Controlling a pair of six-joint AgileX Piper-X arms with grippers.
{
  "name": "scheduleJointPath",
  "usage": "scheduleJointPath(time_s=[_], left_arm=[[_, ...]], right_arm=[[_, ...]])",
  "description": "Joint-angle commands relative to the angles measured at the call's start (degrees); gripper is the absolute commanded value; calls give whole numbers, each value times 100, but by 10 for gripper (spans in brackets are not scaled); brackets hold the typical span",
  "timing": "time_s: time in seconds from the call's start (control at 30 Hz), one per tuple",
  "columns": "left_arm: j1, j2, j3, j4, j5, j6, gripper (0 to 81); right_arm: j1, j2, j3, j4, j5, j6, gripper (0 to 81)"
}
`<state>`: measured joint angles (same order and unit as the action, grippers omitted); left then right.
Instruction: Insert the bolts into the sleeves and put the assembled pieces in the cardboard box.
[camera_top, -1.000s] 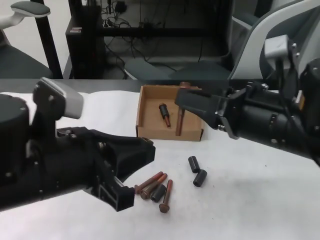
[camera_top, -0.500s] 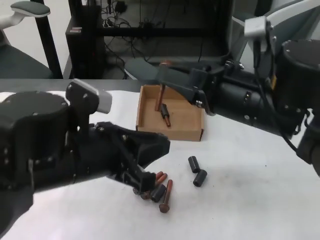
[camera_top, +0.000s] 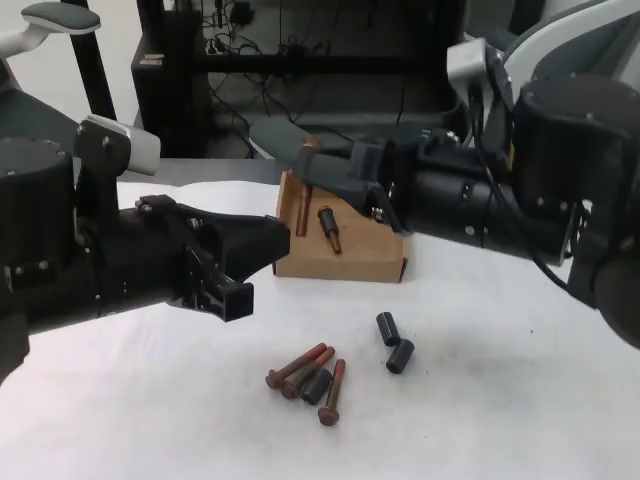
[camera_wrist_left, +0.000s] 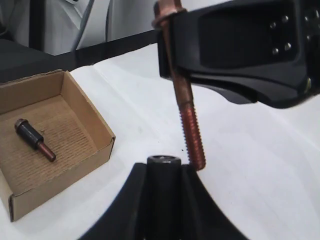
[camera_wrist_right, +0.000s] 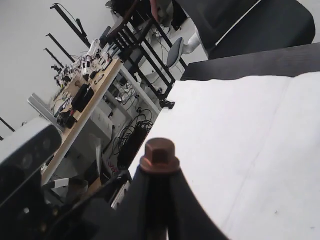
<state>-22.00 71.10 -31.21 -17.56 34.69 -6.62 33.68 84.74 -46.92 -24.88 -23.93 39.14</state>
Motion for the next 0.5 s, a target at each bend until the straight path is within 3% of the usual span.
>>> scheduleJointPath(time_s=[0.0,0.47], left_arm=[[-68,-3,-70,-117,180,64,15],[-65,-3,-70,-117,270,64,15]], right_arm=[[-5,-14,-323,360,-90,-228,6],[-81,-14,-756,1260,-263,-610,6]])
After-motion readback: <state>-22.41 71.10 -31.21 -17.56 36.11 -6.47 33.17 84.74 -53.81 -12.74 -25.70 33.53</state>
